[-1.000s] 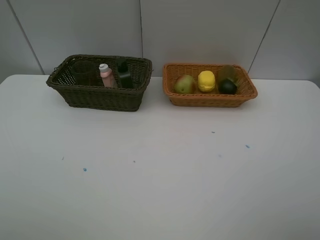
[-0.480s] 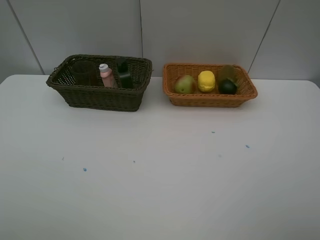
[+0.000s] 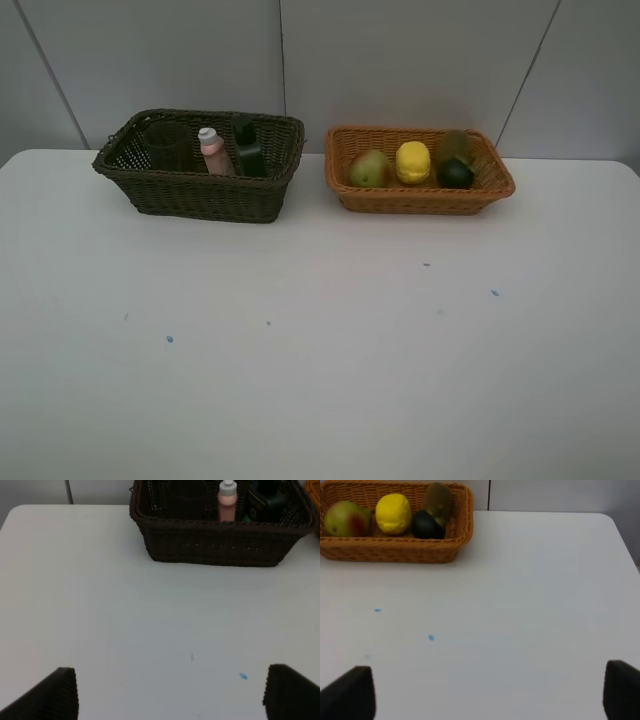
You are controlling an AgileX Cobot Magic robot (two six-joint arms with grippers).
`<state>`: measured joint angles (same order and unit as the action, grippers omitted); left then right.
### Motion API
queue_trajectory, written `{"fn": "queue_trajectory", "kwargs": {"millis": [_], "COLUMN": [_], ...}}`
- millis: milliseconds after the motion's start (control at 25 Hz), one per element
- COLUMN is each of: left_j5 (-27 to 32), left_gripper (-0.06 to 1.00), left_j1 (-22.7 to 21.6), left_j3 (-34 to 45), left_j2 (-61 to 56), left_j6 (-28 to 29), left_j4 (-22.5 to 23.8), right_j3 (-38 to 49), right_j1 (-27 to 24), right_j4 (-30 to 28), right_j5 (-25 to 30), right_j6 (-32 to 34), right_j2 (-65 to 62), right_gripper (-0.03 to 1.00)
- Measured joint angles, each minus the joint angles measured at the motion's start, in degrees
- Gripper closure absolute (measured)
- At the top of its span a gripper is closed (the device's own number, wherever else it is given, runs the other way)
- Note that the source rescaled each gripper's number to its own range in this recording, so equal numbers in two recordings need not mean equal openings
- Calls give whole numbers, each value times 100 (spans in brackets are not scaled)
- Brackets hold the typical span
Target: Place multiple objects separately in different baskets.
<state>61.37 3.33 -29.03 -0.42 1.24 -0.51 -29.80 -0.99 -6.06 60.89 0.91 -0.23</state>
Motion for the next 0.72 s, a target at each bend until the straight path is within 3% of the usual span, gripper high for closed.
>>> {"fn": "queue_trajectory", "kwargs": {"millis": [720], "left_j5": [0], "left_gripper": [-2], "left_j1": [0], "left_j3": [0], "left_j2": [0], "left_j6": [0], "left_j4": [0], "right_j3": [0], "right_j1": [0], "right_j4": [0], "right_j5": [0], "right_j6": [0], "right_j2": [0], "right_gripper": [-2]}}
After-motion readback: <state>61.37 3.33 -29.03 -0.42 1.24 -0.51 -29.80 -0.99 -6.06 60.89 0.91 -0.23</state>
